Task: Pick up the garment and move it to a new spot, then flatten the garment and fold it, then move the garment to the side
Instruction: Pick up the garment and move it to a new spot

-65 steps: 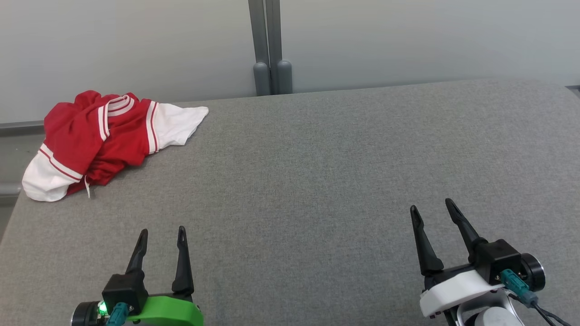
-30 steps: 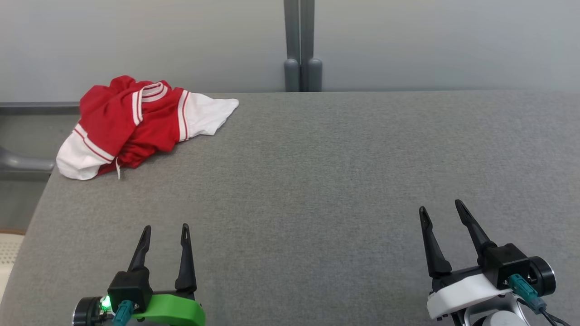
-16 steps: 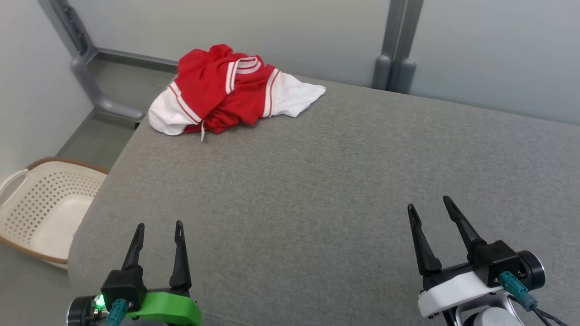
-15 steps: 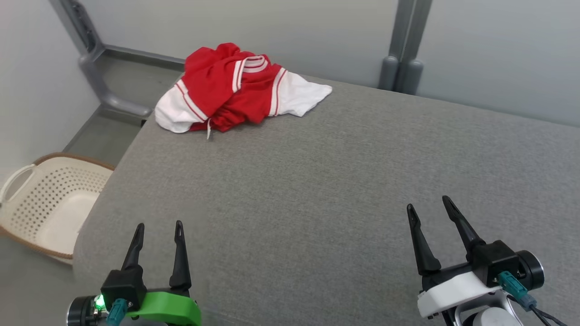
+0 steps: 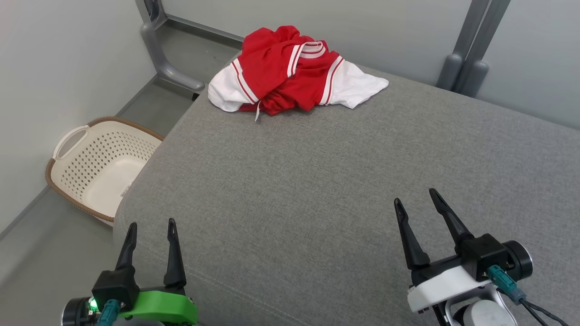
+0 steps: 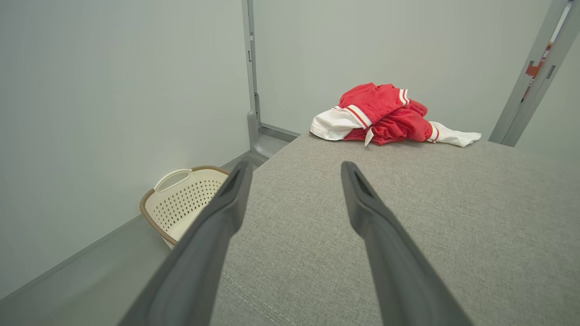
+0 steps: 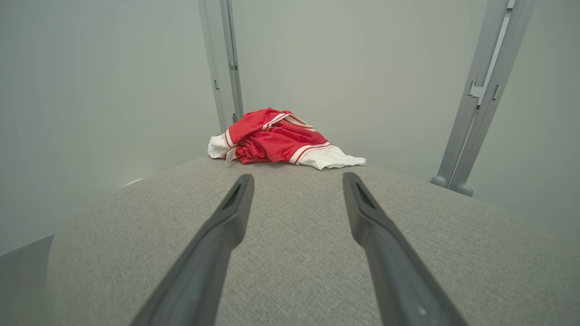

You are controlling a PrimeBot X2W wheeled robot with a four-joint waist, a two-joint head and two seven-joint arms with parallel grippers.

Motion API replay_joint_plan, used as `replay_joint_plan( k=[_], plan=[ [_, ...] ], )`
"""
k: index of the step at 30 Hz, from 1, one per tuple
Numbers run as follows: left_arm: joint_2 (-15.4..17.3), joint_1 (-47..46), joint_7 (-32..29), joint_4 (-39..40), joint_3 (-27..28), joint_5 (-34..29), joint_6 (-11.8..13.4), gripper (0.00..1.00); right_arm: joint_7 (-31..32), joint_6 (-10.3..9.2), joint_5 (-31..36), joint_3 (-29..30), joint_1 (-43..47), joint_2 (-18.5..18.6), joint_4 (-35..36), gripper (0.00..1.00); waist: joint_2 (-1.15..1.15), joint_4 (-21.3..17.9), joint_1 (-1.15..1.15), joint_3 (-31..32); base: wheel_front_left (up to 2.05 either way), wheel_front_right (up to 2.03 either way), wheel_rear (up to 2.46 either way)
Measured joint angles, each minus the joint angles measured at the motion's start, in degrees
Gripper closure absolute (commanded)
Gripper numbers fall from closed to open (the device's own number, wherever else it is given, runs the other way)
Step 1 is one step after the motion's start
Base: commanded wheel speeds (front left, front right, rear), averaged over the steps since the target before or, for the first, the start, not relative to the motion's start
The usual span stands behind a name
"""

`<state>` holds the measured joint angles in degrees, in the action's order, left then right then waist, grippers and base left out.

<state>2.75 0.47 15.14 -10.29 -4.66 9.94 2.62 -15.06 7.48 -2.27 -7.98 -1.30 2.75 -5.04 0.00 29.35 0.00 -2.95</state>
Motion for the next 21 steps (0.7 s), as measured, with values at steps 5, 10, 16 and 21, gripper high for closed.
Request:
replay_joint_plan(
  k=[5,10,16,21],
  plan=[
    [0.1,-0.9,0.0,0.3,0.7,-0.4,0.1,0.0,0.0,0.0,1.2,0.0,-1.5,0.0,0.1,0.0,0.0,-0.8,0.0,-2.1,0.0,0.0,0.0],
    [2.5,-7.6,0.0,0.7,2.1,-2.1,-1.3,0.0,0.0,0.01,3.1,0.4,-4.0,0.0,0.5,0.0,0.0,-2.5,0.0,-5.1,0.0,0.0,0.0],
    [8.8,-22.2,-0.5,-1.6,2.5,-4.1,-4.5,0.0,0.0,0.01,5.2,1.1,-6.9,0.0,1.4,0.0,0.0,-5.5,0.0,-9.1,0.0,0.0,0.0],
    [14.9,-37.0,-5.3,-5.9,1.2,-5.7,-7.7,0.0,0.0,0.01,6.2,1.0,-9.5,0.0,2.2,0.0,0.0,-9.3,0.0,-12.6,0.0,0.0,0.0]
  ],
)
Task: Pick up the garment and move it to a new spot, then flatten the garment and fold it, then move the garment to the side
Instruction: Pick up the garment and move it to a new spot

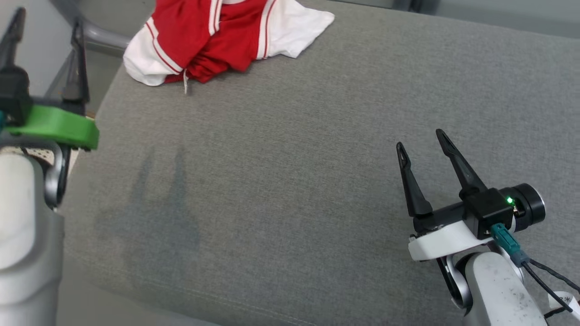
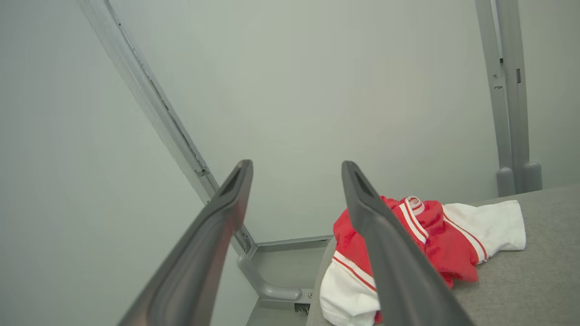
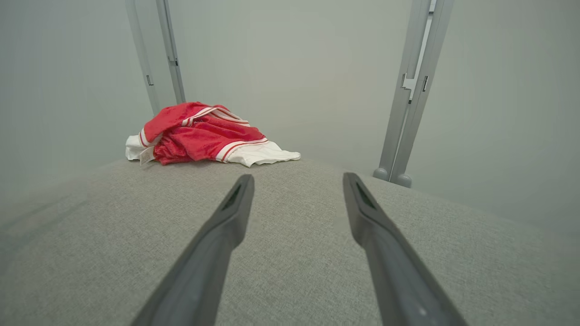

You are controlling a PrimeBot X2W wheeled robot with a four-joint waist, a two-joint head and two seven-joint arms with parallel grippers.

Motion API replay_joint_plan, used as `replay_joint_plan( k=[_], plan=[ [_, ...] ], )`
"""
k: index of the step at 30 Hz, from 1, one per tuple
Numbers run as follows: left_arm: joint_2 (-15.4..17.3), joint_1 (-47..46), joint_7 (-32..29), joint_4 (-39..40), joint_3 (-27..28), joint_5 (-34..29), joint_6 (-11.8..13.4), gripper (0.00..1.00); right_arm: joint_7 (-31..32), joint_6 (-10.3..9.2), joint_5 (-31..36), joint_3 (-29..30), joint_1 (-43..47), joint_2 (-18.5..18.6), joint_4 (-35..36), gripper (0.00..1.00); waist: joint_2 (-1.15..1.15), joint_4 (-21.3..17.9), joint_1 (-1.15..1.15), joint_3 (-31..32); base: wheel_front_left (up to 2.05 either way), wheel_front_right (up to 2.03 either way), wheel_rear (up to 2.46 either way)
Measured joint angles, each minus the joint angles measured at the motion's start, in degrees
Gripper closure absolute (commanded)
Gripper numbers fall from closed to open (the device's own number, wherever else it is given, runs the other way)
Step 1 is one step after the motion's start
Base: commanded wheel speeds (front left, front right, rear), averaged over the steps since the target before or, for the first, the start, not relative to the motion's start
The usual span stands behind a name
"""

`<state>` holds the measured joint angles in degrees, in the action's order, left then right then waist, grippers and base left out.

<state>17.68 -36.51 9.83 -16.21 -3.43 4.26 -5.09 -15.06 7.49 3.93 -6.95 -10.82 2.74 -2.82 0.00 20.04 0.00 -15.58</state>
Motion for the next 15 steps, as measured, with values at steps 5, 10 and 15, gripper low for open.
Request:
replay_joint_plan(
  k=[5,10,15],
  plan=[
    [3.5,-10.6,-5.2,-7.7,-3.3,1.3,-1.9,0.0,0.0,0.0,0.5,0.5,-1.0,0.0,0.7,0.0,0.0,-4.2,0.0,-3.2,0.0,0.0,0.0],
    [6.2,-16.9,-8.8,-16.1,-7.1,2.8,-2.2,0.0,0.0,0.0,0.6,0.3,-2.0,0.1,2.7,0.0,0.0,-8.1,0.0,-6.6,0.0,0.0,0.0],
    [7.0,-20.3,-10.8,-22.8,-10.9,5.5,-2.3,0.0,0.0,0.0,0.6,-0.3,-2.5,0.1,4.7,0.0,0.0,-11.3,0.01,-10.2,0.0,0.0,0.0]
  ],
)
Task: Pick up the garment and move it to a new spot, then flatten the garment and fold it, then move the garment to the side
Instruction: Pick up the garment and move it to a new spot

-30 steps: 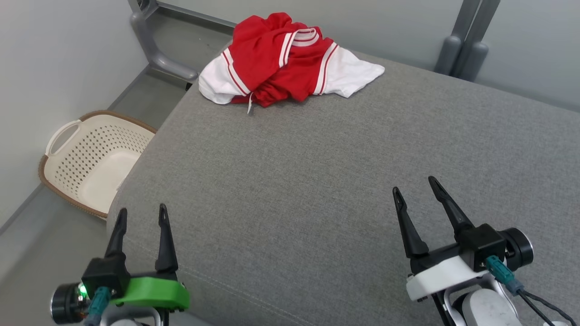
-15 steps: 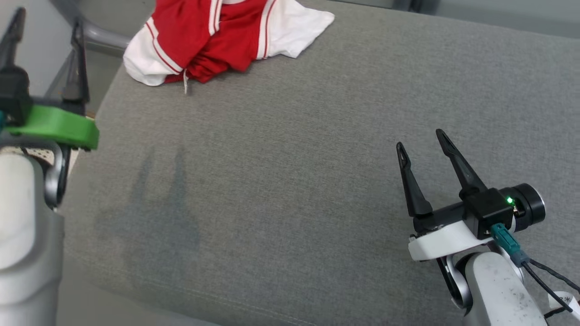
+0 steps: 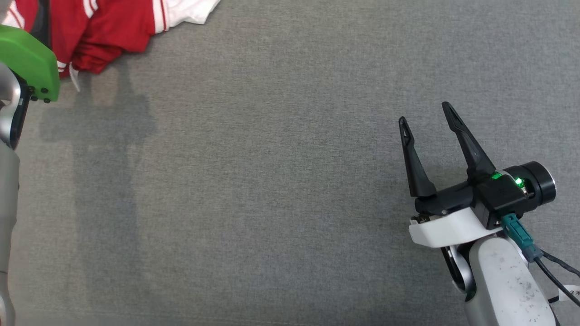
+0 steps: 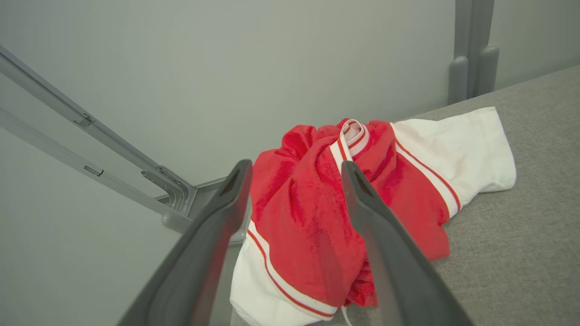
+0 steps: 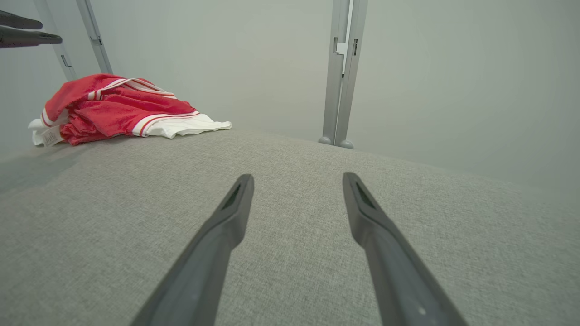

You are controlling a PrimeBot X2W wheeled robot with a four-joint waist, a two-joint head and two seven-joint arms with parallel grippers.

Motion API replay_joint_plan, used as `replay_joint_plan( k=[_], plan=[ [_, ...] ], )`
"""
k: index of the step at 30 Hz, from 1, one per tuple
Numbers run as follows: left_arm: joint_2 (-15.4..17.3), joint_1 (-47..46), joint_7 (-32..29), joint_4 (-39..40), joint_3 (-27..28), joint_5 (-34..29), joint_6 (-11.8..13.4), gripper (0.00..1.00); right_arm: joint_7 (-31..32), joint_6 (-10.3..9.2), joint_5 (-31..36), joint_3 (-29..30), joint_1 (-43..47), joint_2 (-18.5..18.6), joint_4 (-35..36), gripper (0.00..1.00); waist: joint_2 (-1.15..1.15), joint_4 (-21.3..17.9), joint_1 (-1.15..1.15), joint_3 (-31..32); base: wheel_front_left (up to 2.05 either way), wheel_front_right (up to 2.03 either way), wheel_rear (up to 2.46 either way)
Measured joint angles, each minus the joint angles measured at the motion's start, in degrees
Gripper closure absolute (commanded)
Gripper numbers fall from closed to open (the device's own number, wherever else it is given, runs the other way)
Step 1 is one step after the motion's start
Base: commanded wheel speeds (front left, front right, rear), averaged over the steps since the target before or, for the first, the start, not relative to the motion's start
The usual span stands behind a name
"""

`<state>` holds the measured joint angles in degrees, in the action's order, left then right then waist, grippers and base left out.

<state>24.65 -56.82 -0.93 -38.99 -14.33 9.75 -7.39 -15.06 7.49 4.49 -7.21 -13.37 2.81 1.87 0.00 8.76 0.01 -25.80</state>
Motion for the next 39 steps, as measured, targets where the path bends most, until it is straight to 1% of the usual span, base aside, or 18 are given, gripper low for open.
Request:
replay_joint_plan(
  k=[8,12,18,19,20,21,31,39],
  plan=[
    [1.5,-2.3,0.5,-8.7,-1.6,2.9,0.0,0.0,0.0,0.0,-0.2,-0.5,-0.3,0.0,3.0,0.0,0.0,-4.0,-0.01,-4.8,0.0,0.0,0.0],
    [1.9,-3.6,0.8,-12.3,-1.5,3.6,0.0,0.0,0.0,0.0,0.0,-0.3,-0.3,0.0,3.4,0.0,0.0,-5.4,0.0,-6.5,0.0,0.0,0.0],
    [2.1,-5.5,1.0,-16.7,-1.4,3.8,0.9,0.0,0.0,0.0,0.1,0.0,-0.3,0.0,3.6,0.0,0.0,-6.5,0.0,-7.8,0.0,0.0,0.0],
    [2.1,-5.7,1.0,-17.3,-1.4,3.8,1.1,0.27,0.0,0.0,0.1,0.0,-0.3,0.0,3.6,0.0,0.0,-6.6,0.0,-7.9,0.0,0.0,0.0],
    [2.1,-5.9,1.1,-17.8,-1.5,3.8,1.2,0.61,0.0,0.0,0.1,0.1,-0.3,0.0,3.6,0.0,0.0,-6.6,0.0,-7.8,0.0,0.0,0.0],
    [2.1,-6.2,1.5,-18.3,-1.6,3.8,1.2,1.0,0.0,0.0,0.1,0.2,-0.3,0.0,3.6,0.0,0.0,-6.5,0.0,-7.7,0.0,0.0,0.0],
    [2.5,-7.6,5.4,-21.0,-3.4,3.4,1.2,1.0,0.0,0.0,-0.4,0.2,0.0,0.0,2.4,0.0,0.0,-5.9,-0.01,-4.2,0.0,0.0,0.0],
    [2.7,-9.1,7.2,-19.8,-7.1,2.2,0.3,1.0,0.0,0.0,-2.5,0.0,1.1,0.0,0.8,0.0,0.0,-5.6,-0.01,1.6,0.0,0.0,0.0]
  ],
)
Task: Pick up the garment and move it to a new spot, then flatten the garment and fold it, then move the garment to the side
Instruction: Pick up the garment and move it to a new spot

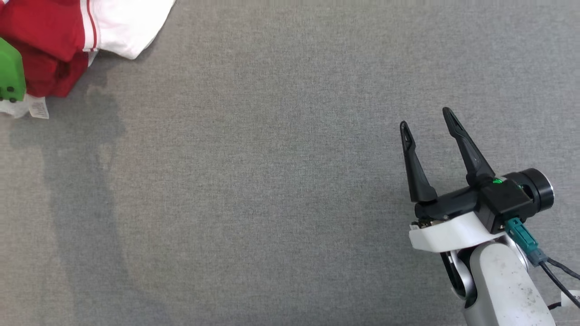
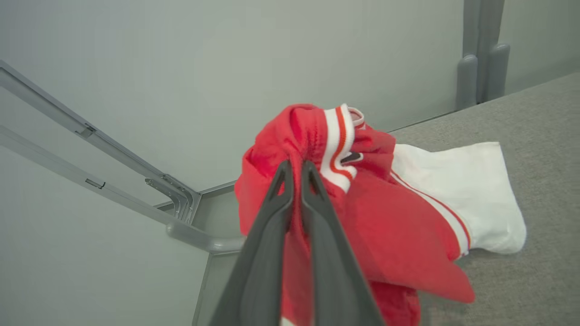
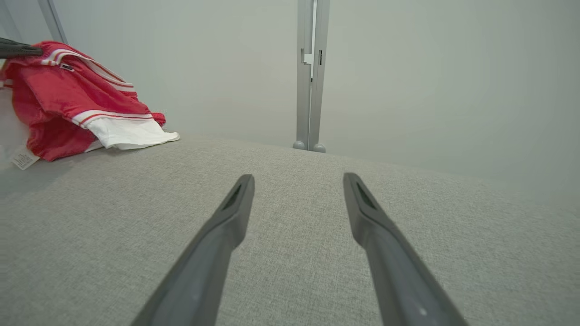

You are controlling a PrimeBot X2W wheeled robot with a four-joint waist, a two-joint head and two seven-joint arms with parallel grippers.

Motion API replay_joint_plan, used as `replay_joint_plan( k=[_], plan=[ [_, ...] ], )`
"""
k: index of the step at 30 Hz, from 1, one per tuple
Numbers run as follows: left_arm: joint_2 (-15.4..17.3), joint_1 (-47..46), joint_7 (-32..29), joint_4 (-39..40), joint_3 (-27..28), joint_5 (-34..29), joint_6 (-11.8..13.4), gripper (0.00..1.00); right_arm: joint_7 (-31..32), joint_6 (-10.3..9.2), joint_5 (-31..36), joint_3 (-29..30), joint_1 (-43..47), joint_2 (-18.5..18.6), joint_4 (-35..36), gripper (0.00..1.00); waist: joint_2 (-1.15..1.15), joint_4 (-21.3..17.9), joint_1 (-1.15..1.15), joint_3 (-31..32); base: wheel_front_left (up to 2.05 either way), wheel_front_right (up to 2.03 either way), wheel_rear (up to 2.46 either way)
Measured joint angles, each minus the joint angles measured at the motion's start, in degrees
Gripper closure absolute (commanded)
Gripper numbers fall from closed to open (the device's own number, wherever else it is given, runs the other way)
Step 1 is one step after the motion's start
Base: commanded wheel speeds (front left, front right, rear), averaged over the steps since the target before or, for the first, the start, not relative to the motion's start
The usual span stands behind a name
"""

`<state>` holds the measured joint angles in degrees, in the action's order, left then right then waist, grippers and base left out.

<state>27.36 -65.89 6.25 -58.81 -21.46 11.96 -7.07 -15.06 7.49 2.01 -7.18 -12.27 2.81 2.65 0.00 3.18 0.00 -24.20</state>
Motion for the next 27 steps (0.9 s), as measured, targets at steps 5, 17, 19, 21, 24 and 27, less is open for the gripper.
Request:
replay_joint_plan(
  k=[5,17,19,21,24,27],
  plan=[
    [-0.3,-0.9,0.5,2.7,-3.1,0.0,-0.3,1.0,0.0,0.0,-1.5,0.4,1.2,0.0,-0.9,0.0,0.0,-0.2,0.0,4.4,0.0,0.0,0.0],
    [-2.9,-1.1,-1.7,18.4,-15.4,8.2,-0.3,1.0,0.0,0.0,-3.9,3.1,5.4,0.0,-1.9,0.0,0.0,-3.2,0.0,14.1,0.0,0.0,0.0],
    [-3.4,-0.2,-2.2,20.9,-16.9,9.6,-0.3,1.0,0.0,0.0,-4.0,3.4,6.0,0.0,-1.9,0.0,0.0,-4.3,0.0,15.1,0.0,0.0,0.0],
    [-4.6,1.5,-3.0,23.4,-18.1,10.7,-0.3,1.0,0.0,0.0,-4.3,3.6,6.3,0.0,-1.9,0.0,0.0,-5.7,0.0,15.9,0.0,0.0,0.0],
    [-7.1,4.3,-3.6,26.0,-19.3,12.2,-0.3,1.0,0.0,0.0,-4.5,3.7,6.5,0.0,-1.8,0.0,0.0,-7.7,0.0,16.6,0.0,0.0,0.0],
    [-9.7,7.5,-3.6,26.9,-20.2,13.2,0.3,1.0,0.0,0.0,-4.9,3.5,6.6,0.0,-1.6,0.0,0.0,-9.7,0.0,16.9,0.0,0.0,0.0]
  ],
)
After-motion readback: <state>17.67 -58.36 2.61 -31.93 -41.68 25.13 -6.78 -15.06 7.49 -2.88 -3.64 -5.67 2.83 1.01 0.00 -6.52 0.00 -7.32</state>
